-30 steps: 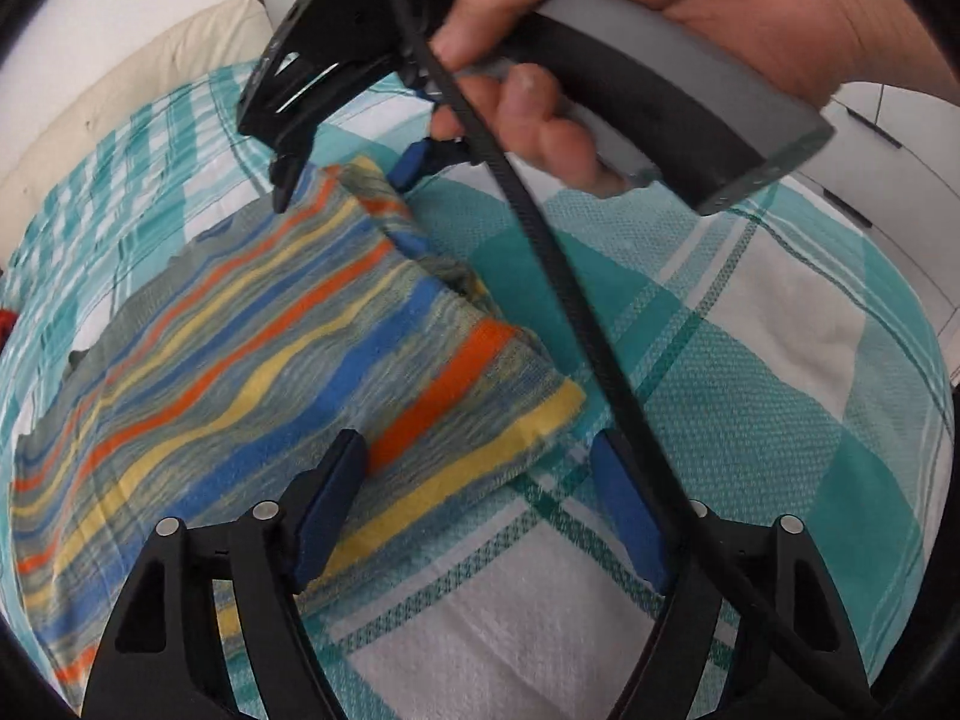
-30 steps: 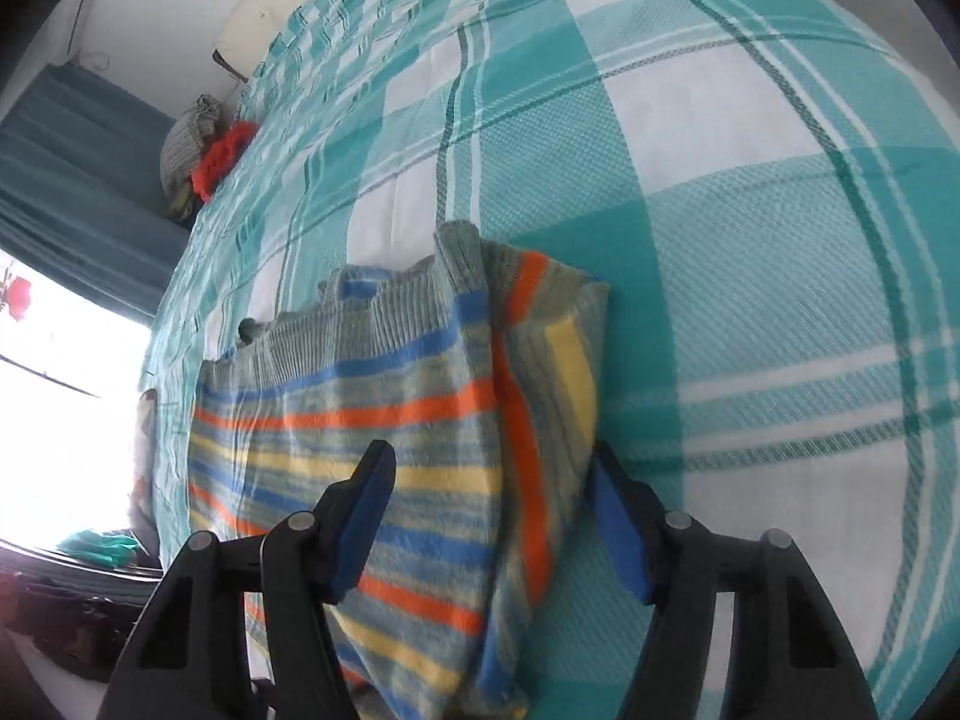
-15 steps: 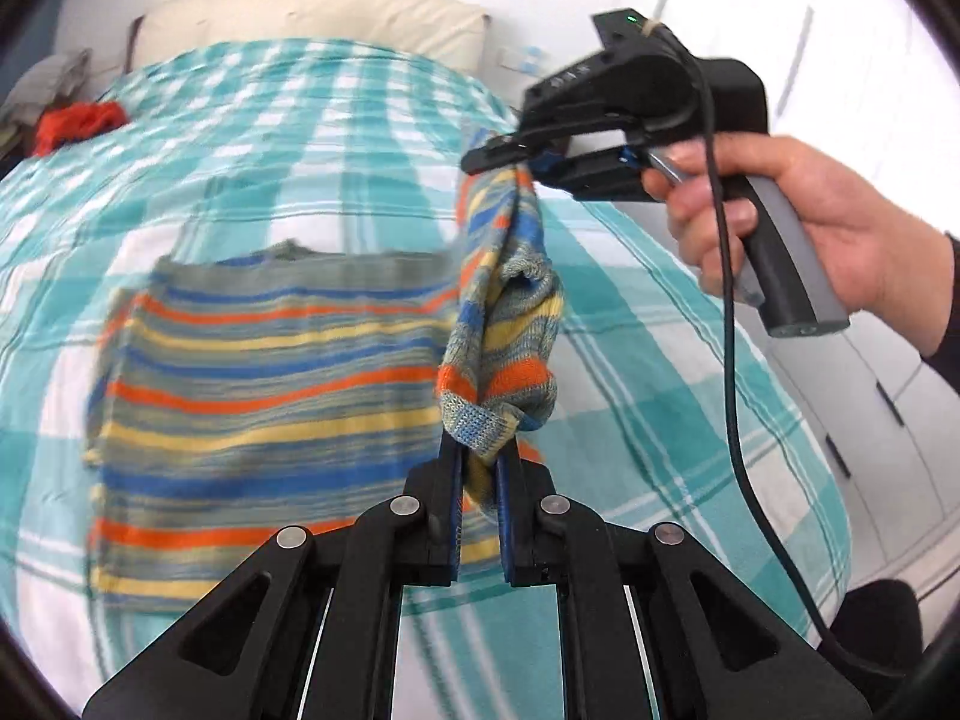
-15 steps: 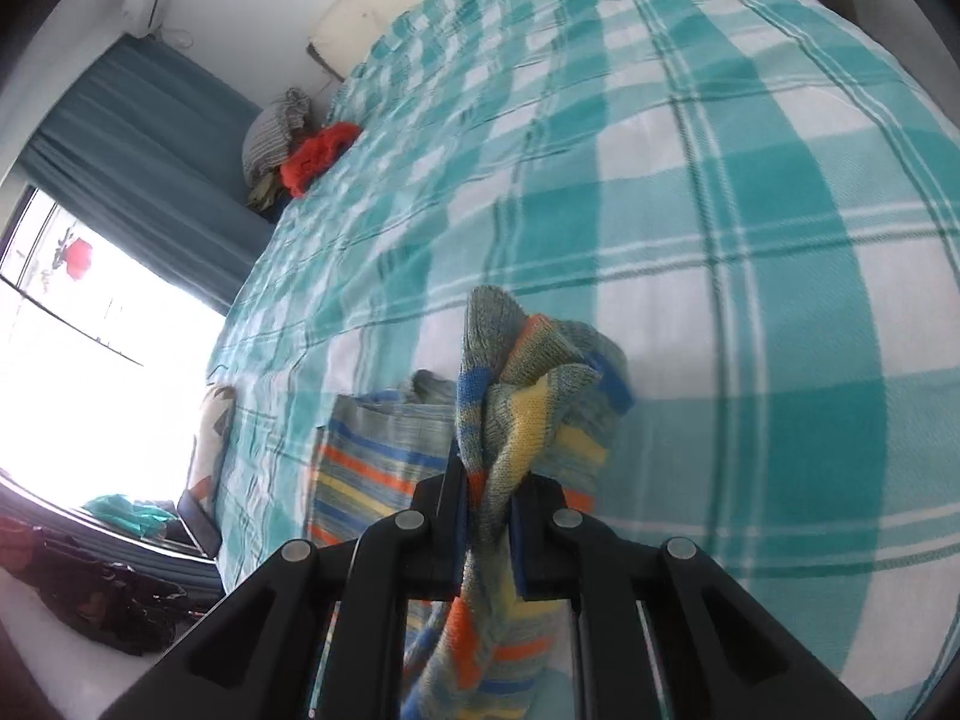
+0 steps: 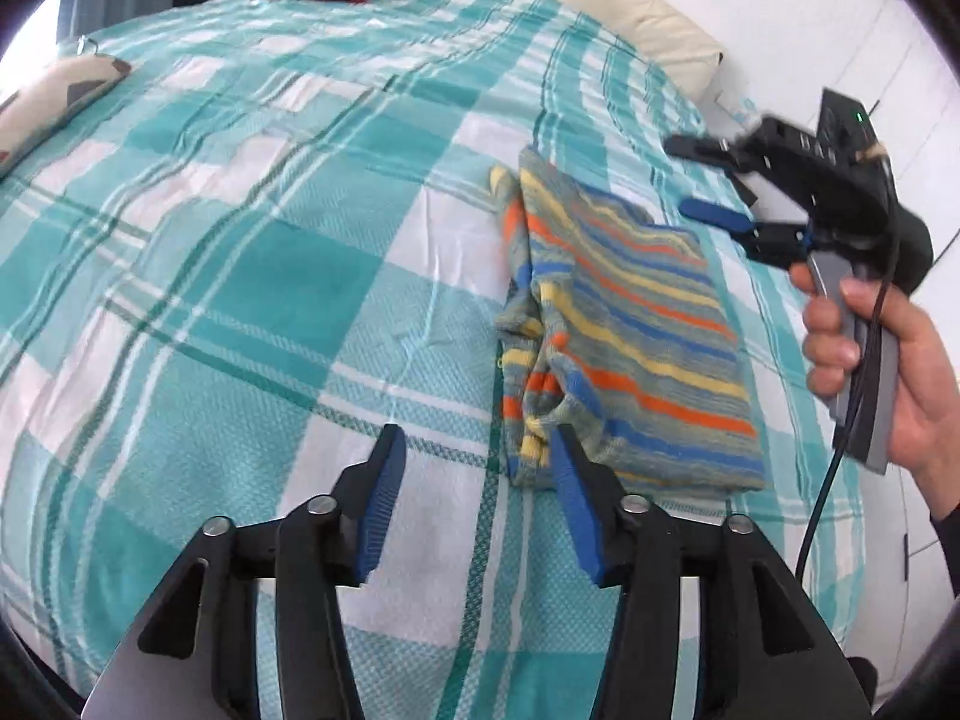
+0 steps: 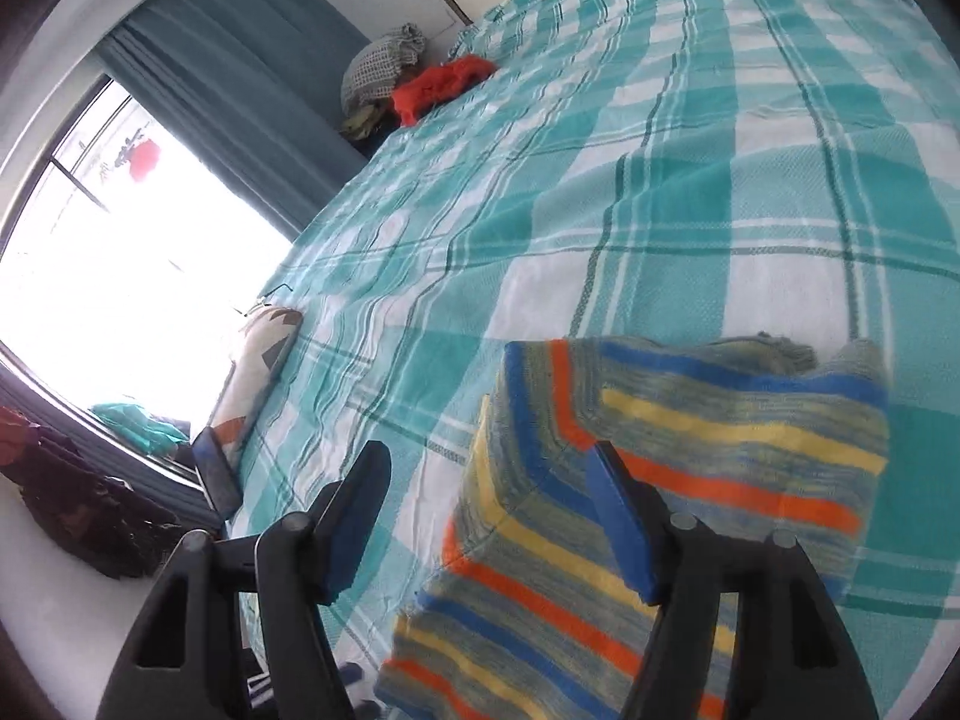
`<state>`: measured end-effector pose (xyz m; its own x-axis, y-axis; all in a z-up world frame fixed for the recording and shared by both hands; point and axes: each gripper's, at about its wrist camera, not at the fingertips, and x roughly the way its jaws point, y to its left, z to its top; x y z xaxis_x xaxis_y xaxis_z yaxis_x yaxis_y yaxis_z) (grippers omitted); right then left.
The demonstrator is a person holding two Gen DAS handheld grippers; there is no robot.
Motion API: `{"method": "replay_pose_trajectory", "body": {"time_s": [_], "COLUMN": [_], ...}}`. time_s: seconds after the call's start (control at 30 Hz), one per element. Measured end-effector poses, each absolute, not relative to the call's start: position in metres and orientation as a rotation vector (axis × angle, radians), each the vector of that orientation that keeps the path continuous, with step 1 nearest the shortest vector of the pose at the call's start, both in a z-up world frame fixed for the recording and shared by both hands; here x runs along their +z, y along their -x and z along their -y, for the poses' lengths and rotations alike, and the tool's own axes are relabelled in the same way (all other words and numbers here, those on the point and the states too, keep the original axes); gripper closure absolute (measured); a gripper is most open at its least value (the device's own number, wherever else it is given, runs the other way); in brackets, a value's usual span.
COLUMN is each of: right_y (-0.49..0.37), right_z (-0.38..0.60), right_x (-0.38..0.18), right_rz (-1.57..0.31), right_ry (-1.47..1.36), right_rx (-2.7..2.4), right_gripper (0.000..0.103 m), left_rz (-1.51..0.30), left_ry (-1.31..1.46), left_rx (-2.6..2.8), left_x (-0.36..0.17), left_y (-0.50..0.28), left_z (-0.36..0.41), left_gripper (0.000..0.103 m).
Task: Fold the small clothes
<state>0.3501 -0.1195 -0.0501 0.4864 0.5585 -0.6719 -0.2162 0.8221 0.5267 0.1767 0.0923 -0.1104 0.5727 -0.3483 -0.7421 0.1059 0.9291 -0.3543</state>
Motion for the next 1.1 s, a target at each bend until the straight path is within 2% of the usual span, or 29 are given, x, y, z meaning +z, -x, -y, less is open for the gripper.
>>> {"method": "replay_pose_trajectory", "body": {"time_s": [0.1,0.2,0.23,0.3,0.37,0.4,0.47,0.53,0.57,0.6,0.67,0.73,0.8,0.87,0.93,0.97,1.0,1.1], "right_y": [-0.305,-0.258,-0.243,-0.217,-0.199,-0.187,-0.17,-0.165,-0.161,-0.158,-0.155,-0.158,-0.163,-0.165,-0.142,-0.131,-0.117,-0.076], "right_z": [0.136,0.139,0.137,0.132,0.126,0.124,0.12,0.121,0.124,0.125,0.127,0.127,0.124,0.119,0.112,0.112,0.116,0.13], "right_x": [-0.031,-0.03,-0.036,-0.065,-0.116,-0.13,-0.122,-0.107,-0.097,-0.086,-0.071,-0.072,-0.094,-0.128,-0.118,-0.109,-0.101,-0.086], "right_rz": [-0.895,-0.897,-0.91,-0.969,-1.115,-1.111,-1.022,-1.018,-0.986,-0.946,-0.881,-0.877,-0.937,-1.077,-1.004,-0.978,-0.939,-0.802], "right_ry": [-0.237,-0.118,-0.101,-0.1,-0.042,-0.007,0.038,0.005,-0.019,-0.026,-0.019,-0.055,-0.117,-0.123,-0.066,-0.075,-0.101,-0.112], "right_rx": [0.455,0.499,0.525,0.568,0.502,0.468,0.436,0.408,0.409,0.404,0.379,0.37,0.37,0.366,0.32,0.299,0.286,0.152], "right_gripper": [0.036,0.048,0.049,0.05,0.053,0.053,0.054,0.054,0.052,0.048,0.04,0.039,0.034,0.034,0.035,0.034,0.027,0.005], "left_rz": [-0.838,-0.834,-0.867,-1.004,-1.095,-1.072,-1.047,-1.022,-0.998,-0.971,-0.943,-0.973,-1.032,-1.082,-1.044,-1.02,-1.003,-1.034], "left_ry": [0.264,0.195,0.157,0.078,0.087,0.077,0.036,0.055,0.059,0.062,0.068,0.046,-0.016,-0.069,-0.021,0.0,0.004,-0.029], "left_rx": [-0.299,-0.298,-0.282,-0.235,-0.232,-0.23,-0.207,-0.213,-0.206,-0.193,-0.193,-0.19,-0.178,-0.145,-0.174,-0.187,-0.185,-0.188], "left_x": [-0.089,-0.088,-0.096,-0.127,-0.154,-0.152,-0.137,-0.123,-0.116,-0.11,-0.105,-0.112,-0.129,-0.143,-0.139,-0.138,-0.137,-0.151], "left_y": [-0.185,-0.214,-0.224,-0.247,-0.25,-0.245,-0.231,-0.215,-0.209,-0.203,-0.197,-0.197,-0.198,-0.19,-0.17,-0.161,-0.155,-0.151], "left_z": [-0.087,-0.064,-0.055,-0.044,-0.046,-0.049,-0.053,-0.063,-0.067,-0.071,-0.072,-0.067,-0.059,-0.056,-0.065,-0.069,-0.071,-0.066], "left_gripper": [0.024,0.024,0.032,0.093,0.094,0.092,0.088,0.064,0.043,0.027,0.016,0.012,0.012,0.018,0.016,0.01,0.006,0.006]}}
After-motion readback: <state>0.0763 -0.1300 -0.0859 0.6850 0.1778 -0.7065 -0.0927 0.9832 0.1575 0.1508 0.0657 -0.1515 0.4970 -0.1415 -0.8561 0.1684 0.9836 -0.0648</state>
